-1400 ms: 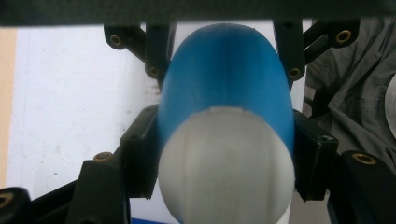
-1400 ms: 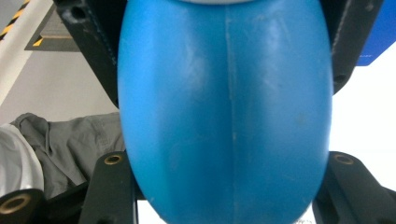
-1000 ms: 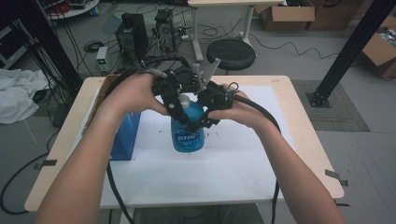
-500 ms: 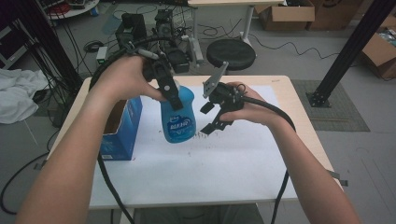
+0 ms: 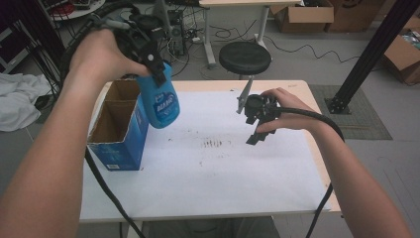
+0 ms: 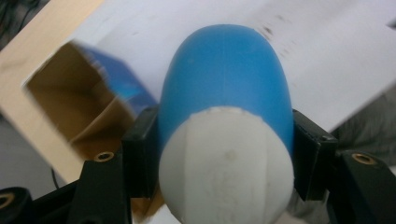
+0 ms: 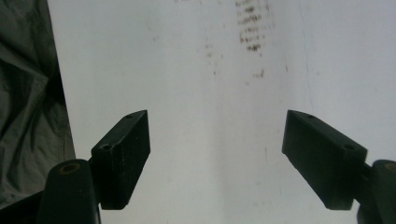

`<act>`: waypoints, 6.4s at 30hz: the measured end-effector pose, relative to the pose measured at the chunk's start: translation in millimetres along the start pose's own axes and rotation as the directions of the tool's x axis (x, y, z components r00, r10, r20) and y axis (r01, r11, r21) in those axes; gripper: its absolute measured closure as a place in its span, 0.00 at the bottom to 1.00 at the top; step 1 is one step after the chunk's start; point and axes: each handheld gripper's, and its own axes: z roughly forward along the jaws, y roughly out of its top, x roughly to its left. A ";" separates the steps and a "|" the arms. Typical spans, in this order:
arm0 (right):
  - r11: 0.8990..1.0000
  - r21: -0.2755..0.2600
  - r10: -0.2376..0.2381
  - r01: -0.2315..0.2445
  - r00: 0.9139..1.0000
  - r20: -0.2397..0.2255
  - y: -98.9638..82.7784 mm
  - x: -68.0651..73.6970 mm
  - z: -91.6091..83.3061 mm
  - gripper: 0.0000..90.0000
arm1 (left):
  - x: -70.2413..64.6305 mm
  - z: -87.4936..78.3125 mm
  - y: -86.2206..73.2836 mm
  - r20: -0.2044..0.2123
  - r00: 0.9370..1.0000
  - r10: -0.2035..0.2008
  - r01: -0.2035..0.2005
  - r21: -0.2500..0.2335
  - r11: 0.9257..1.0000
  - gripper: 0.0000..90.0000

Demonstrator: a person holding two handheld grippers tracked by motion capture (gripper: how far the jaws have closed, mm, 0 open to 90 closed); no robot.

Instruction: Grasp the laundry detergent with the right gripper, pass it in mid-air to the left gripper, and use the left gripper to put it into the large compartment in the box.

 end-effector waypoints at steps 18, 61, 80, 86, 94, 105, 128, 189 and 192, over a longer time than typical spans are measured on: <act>0.993 0.083 0.083 -0.089 0.994 0.076 -43.8 -1.9 -25.6 0.26 | 78.9 -8.0 -38.6 -0.152 0.890 -0.430 0.442 0.049 0.896 0.43; 0.991 0.061 0.112 -0.119 0.988 0.109 -61.2 -4.8 -32.0 0.26 | 101.2 124.7 -74.6 -0.156 0.863 -0.481 0.503 0.165 0.849 0.43; 0.992 0.064 0.101 -0.108 0.989 0.103 -57.3 -4.2 -31.7 0.26 | 99.1 165.0 -85.3 -0.151 0.869 -0.472 0.495 0.210 0.843 0.43; 0.992 0.061 0.102 -0.109 0.989 0.106 -56.4 -4.4 -31.2 0.26 | 98.4 169.1 -86.8 -0.152 0.873 -0.464 0.487 0.208 0.849 0.43; 0.992 0.063 0.106 -0.113 0.989 0.105 -55.9 -3.6 -28.4 0.27 | 95.9 170.5 -87.6 -0.156 0.876 -0.456 0.480 0.208 0.852 0.42; 0.992 0.067 0.102 -0.110 0.988 0.115 -56.4 -2.0 -32.0 0.26 | 94.7 170.9 -87.8 -0.163 0.871 -0.464 0.490 0.205 0.847 0.42; 0.993 0.056 0.098 -0.105 0.988 0.123 -55.4 -2.5 -40.7 0.26 | 96.2 171.1 -85.7 -0.164 0.876 -0.453 0.481 0.239 0.844 0.37; 0.996 0.018 0.085 -0.088 0.991 0.103 -24.3 -3.2 -68.0 0.24 | -43.4 128.0 20.7 0.118 0.984 0.135 -0.135 -0.008 0.991 0.15; 0.996 0.018 0.083 -0.085 0.991 0.105 -24.5 -3.6 -67.5 0.24 | -43.4 128.0 21.0 0.117 0.984 0.134 -0.133 -0.012 0.991 0.15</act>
